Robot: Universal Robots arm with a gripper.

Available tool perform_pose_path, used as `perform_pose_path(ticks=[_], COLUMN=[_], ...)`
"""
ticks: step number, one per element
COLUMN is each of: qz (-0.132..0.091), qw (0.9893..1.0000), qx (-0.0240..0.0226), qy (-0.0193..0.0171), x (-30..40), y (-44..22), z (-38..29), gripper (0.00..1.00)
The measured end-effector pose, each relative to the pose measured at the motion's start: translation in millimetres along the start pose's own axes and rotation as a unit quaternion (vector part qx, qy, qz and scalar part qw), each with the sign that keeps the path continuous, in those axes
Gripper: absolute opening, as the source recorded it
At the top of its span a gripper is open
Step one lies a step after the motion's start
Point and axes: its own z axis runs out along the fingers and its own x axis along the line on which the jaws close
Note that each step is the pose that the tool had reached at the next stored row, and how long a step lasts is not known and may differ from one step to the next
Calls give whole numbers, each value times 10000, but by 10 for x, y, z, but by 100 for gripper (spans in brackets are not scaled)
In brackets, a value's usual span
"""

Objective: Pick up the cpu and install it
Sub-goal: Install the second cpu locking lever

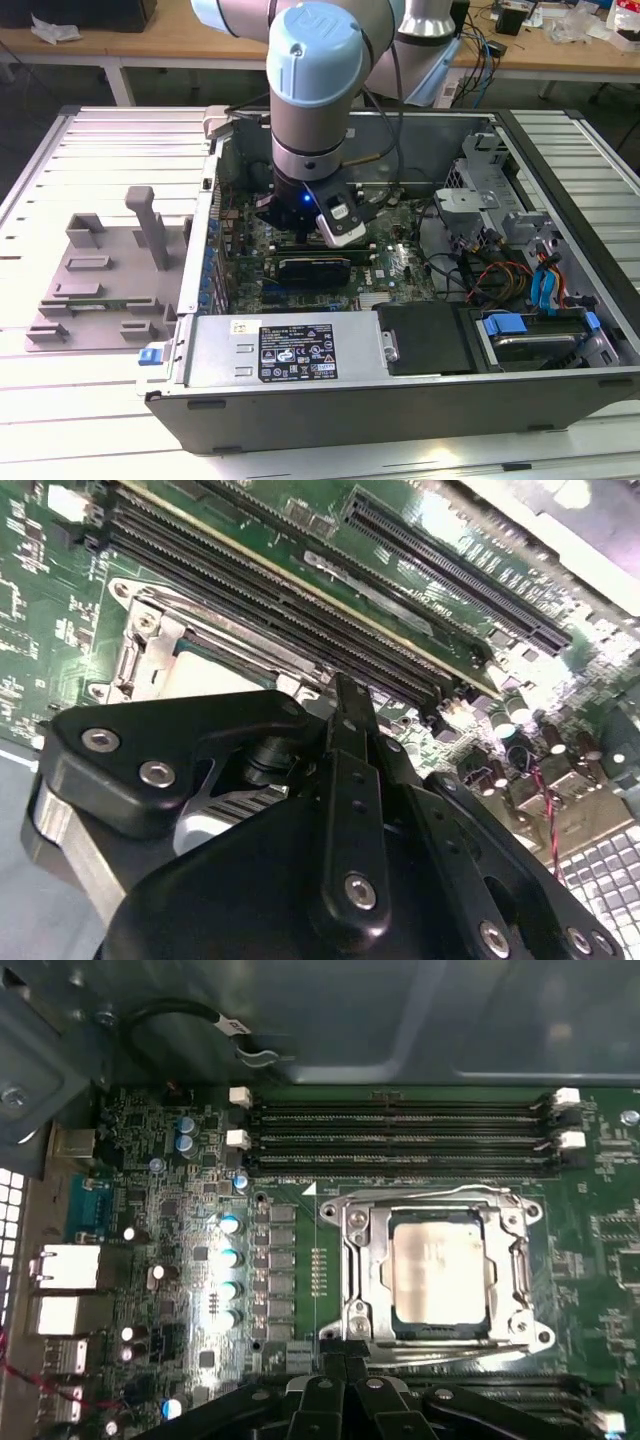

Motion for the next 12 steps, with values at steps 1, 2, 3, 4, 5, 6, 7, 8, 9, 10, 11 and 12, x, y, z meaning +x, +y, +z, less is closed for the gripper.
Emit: perform_pose_path(ticks=[1,2,3,4,5,6,7,8,9,10,11,12], qz=[-16,-30,-52,-59,-66,-70,-70,-68,-66,-66,-64,-63], qw=[10000,10000,10000,9999,9999,10000,10000,10000,10000,9999,9999,9998], qx=[-21,-43,-85,-89,-77,-40,-4,49,70,93,146,172], qy=[4,7,11,10,-20,-33,-32,-23,-17,-13,-3,2], x=[5,10,18,29,55,62,52,5,-29,-60,-115,-137], y=[8,17,25,26,28,38,48,67,82,100,142,162], z=[26,48,77,80,68,11,-33,-54,-57,-58,-56,-53], gripper=[11,11,11,11,11,11,11,11,11,11,11,11])
